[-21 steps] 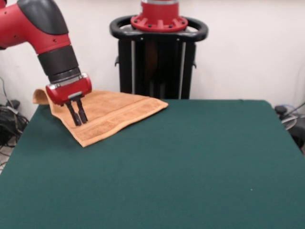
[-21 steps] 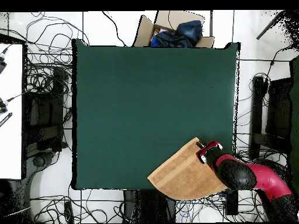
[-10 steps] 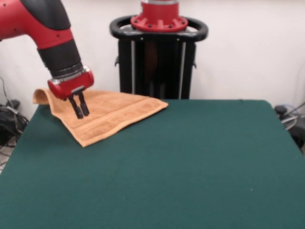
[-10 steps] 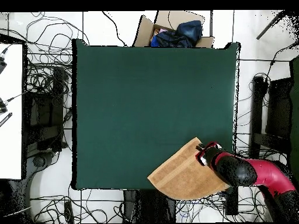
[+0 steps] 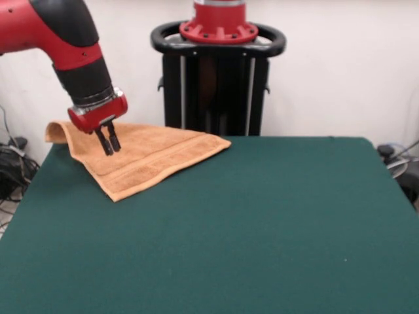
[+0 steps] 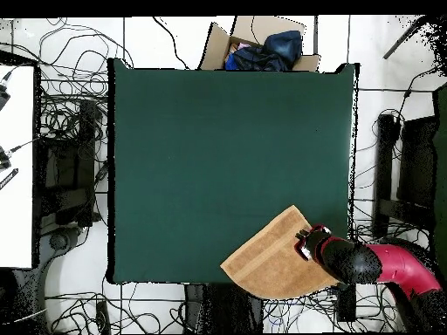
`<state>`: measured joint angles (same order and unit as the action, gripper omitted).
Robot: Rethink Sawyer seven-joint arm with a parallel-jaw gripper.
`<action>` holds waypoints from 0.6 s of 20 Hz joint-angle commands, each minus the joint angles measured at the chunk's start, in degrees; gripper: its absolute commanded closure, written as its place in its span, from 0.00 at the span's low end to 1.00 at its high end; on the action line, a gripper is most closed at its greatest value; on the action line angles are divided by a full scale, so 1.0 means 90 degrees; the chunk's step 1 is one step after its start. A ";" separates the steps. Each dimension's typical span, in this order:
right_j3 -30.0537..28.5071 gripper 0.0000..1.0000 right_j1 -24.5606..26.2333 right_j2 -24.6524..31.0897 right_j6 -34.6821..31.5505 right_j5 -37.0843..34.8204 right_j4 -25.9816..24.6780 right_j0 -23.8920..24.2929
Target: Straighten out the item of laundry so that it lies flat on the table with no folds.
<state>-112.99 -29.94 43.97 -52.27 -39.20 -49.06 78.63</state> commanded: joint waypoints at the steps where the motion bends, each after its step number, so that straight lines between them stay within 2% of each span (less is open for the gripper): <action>1: 0.0328 1.00 0.0376 -0.0688 0.0788 -0.0488 -0.0661 -0.0181; 4: 0.0342 1.00 0.0601 -0.0637 0.0968 -0.0316 -0.0705 0.0013; 8: 0.0380 1.00 0.1127 -0.0346 0.1522 -0.0021 -0.0743 0.0539; 12: 0.0541 1.00 0.1422 -0.0358 0.1680 0.0063 -0.1023 0.0664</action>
<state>-112.93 -23.80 41.94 -52.21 -39.25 -53.24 83.62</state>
